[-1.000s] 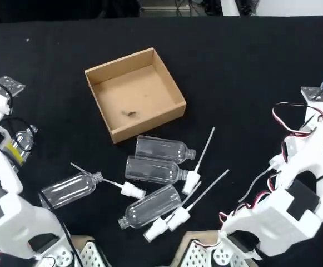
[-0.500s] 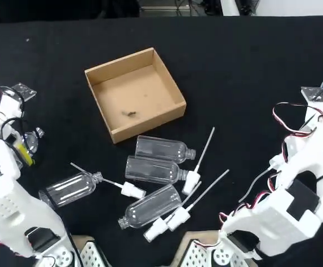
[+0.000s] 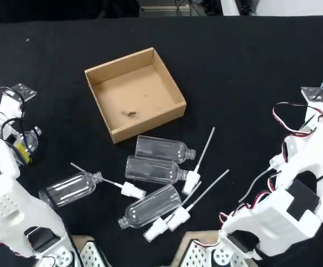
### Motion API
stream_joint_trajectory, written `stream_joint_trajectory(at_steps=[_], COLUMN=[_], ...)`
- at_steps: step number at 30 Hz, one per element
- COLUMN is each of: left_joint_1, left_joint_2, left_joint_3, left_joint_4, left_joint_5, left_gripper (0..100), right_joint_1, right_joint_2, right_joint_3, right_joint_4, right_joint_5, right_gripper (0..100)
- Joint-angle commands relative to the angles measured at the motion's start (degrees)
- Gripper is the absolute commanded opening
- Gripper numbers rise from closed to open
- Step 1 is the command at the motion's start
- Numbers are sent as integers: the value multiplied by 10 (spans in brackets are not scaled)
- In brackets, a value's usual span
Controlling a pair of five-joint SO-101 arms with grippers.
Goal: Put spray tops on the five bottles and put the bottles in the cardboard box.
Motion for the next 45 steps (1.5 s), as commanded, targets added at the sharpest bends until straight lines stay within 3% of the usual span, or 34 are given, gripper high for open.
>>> stream_joint_trajectory(at_steps=[1,10,19,31,37,45], left_joint_1=[-20,-38,-27,51,153,234], left_joint_2=[-58,-216,-428,-616,-722,-834], left_joint_3=[-30,4,170,282,321,466], left_joint_4=[-4,-4,-10,-9,-27,-171], left_joint_5=[29,119,156,462,570,678], left_gripper=[30,30,30,30,30,30], right_joint_1=[6,-15,-55,-203,-156,-40], right_joint_2=[-7,-7,-45,-313,-335,-285], right_joint_3=[-45,-153,-167,12,81,90], right_joint_4=[11,142,172,148,72,-24], right_joint_5=[-1,-1,-29,-70,39,105], right_gripper=[159,159,159,156,155,155])
